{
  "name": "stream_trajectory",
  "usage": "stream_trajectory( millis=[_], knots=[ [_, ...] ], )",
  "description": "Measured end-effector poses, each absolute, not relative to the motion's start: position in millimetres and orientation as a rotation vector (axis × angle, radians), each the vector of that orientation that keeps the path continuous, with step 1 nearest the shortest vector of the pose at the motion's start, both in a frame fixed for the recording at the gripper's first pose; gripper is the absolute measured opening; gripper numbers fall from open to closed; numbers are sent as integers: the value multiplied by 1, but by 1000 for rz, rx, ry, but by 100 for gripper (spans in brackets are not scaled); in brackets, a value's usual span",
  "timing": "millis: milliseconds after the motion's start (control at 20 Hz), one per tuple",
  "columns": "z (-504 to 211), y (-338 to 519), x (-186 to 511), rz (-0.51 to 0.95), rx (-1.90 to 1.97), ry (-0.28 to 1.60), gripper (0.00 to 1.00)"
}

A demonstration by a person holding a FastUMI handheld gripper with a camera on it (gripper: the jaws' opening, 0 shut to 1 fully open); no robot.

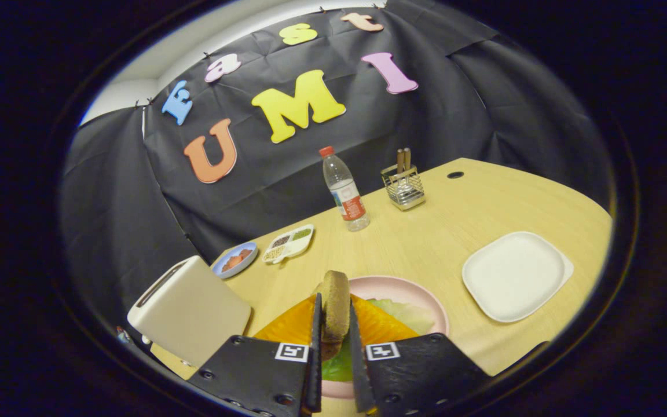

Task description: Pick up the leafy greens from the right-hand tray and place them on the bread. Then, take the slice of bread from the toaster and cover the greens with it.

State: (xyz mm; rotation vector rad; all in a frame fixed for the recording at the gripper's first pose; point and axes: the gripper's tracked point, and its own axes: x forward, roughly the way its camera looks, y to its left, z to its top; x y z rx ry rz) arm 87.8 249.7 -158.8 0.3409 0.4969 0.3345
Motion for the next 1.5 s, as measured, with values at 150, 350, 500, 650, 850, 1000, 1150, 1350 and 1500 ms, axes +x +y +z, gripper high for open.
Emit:
stream_trajectory(
  millis=[150, 350, 500, 650, 850, 1000, 1150, 1350, 1500],
  knots=[
    [-170, 238, 89, 323, 284, 507, 31],
    [-171, 215, 94, 284, 278, 496, 52],
    [-163, 196, 95, 261, 274, 474, 68],
    [-126, 176, 88, 240, 253, 380, 93],
    [-54, 149, 76, 179, 134, 183, 95],
    [-1, 148, 54, 147, 58, 60, 95],
    [40, 169, 25, 153, -5, -24, 95],
    [59, 209, -9, 195, -6, -72, 95],
    [66, 236, -27, 227, -2, -110, 95]
  ],
)
